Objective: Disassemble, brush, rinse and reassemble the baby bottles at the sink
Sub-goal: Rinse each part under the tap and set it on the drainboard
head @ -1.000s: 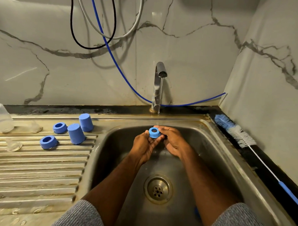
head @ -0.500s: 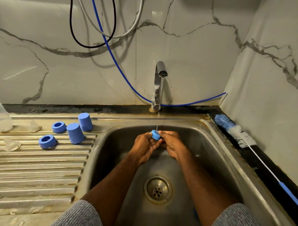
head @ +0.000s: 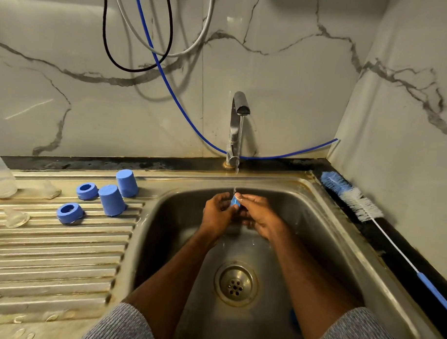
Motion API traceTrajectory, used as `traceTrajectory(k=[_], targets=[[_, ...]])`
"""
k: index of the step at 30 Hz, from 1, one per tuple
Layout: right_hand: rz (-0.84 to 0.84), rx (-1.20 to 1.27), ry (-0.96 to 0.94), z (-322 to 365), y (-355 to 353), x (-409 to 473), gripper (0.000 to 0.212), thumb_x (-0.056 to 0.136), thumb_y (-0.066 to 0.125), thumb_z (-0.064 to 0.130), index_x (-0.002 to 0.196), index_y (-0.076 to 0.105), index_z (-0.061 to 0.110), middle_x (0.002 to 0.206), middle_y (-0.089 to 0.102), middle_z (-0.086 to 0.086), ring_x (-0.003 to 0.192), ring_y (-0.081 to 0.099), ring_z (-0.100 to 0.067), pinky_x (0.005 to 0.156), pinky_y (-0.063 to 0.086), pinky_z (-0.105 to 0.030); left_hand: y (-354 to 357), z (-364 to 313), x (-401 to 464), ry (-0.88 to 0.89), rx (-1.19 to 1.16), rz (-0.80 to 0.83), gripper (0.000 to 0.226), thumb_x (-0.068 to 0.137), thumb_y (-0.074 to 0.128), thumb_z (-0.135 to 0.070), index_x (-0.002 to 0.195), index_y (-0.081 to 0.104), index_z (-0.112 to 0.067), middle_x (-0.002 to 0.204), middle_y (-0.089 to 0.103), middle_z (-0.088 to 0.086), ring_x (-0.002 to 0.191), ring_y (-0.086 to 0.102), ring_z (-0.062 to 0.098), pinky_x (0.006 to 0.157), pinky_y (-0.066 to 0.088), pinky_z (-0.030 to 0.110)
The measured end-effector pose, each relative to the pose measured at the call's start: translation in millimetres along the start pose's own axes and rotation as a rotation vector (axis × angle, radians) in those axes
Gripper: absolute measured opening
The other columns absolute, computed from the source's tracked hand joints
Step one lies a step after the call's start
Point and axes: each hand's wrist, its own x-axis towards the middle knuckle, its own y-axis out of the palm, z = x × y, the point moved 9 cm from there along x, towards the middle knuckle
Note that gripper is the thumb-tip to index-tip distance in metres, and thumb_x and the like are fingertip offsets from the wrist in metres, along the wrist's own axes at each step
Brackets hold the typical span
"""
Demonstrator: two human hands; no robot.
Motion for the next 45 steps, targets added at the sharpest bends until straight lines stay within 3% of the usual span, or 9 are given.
traceTrajectory(k=[5,9,14,17,22,27,36,39,45], targets=[[-0.002,0.008,-0.028,3.0,2.4,0.8,0.019,0.098,0.062,0.027,0.114,0.071,0.025,0.107,0.075,0.000,0.099,0.070,-0.018,0.073,0.052,-0.031,-5.5,4.5,1.3,-0.023,-0.030,-0.023,0.064,0.091,0.069,-0.002,0.148,0.041,-0.010,0.136,0.061,0.012,0.119,0.065,0.023,0.100,0.055,0.045],[0.008,0.089,-0.061,5.5,5.6,5.3,0.019,0.099,0.062,0.017,0.116,0.070,0.018,0.109,0.074,-0.005,0.098,0.070,-0.018,0.083,0.056,-0.031,-7.4,2.9,1.3,-0.013,-0.047,-0.046,0.066,0.090,0.068,0.002,0.149,0.040,-0.008,0.139,0.058,0.011,0.123,0.061,0.023,0.096,0.057,0.032],[0.009,0.156,-0.105,12.8,6.0,5.4,0.025,0.099,0.057,0.005,0.122,0.066,0.011,0.111,0.072,-0.008,0.092,0.068,-0.012,0.071,0.055,-0.023,-10.7,3.3,2.4,-0.002,-0.024,-0.046,0.053,0.091,0.063,0.010,0.139,0.050,-0.007,0.126,0.066,0.009,0.108,0.068,0.016,0.084,0.060,0.027],[0.002,0.167,-0.107,15.6,4.7,4.4,0.026,0.100,0.056,0.005,0.123,0.065,0.012,0.113,0.071,-0.005,0.099,0.067,-0.012,0.076,0.055,-0.023,-11.4,-0.5,1.1,0.038,0.014,-0.039,0.045,0.092,0.058,0.014,0.132,0.057,-0.008,0.118,0.069,0.005,0.103,0.070,0.014,0.078,0.060,0.023],[0.015,0.182,-0.078,14.3,9.1,3.0,0.023,0.102,0.051,0.005,0.111,0.067,0.018,0.116,0.071,-0.006,0.106,0.067,-0.017,0.086,0.057,-0.028,-20.5,-0.2,3.1,0.053,0.046,-0.089,0.041,0.091,0.062,0.010,0.125,0.064,-0.012,0.110,0.074,0.002,0.097,0.074,0.016,0.082,0.063,0.037],[0.083,0.159,-0.028,4.2,21.8,2.2,0.026,0.105,0.046,0.009,0.121,0.066,0.009,0.118,0.071,-0.012,0.111,0.068,-0.025,0.090,0.056,-0.031,-35.1,-5.5,-0.6,0.094,0.122,-0.128,0.032,0.093,0.062,0.004,0.120,0.065,-0.014,0.108,0.073,0.000,0.092,0.073,0.012,0.073,0.061,0.025],[0.116,0.162,0.052,-3.5,23.9,-5.3,0.031,0.106,0.046,0.014,0.131,0.059,0.002,0.111,0.073,-0.016,0.090,0.075,-0.019,0.075,0.059,-0.029,-39.3,-6.8,-4.2,0.102,0.153,-0.102,0.034,0.093,0.064,0.003,0.122,0.064,-0.015,0.108,0.073,0.000,0.095,0.073,0.011,0.074,0.061,0.023],[0.128,0.142,0.084,-5.8,21.5,-9.0,0.028,0.106,0.046,0.015,0.128,0.058,0.002,0.102,0.075,-0.016,0.086,0.076,-0.020,0.076,0.060,-0.031,-39.3,-7.2,-7.5,0.084,0.123,-0.080,0.032,0.093,0.065,0.002,0.121,0.065,-0.013,0.105,0.074,0.003,0.090,0.074,0.014,0.068,0.059,0.021],[0.127,0.111,0.154,-8.7,17.1,-16.2,0.025,0.105,0.050,0.020,0.118,0.061,0.002,0.091,0.074,-0.015,0.075,0.075,-0.019,0.072,0.062,-0.033,-41.5,2.3,-8.4,0.025,0.185,-0.015,0.025,0.092,0.071,-0.008,0.116,0.069,-0.010,0.095,0.076,0.006,0.083,0.075,0.017,0.070,0.062,0.031]])
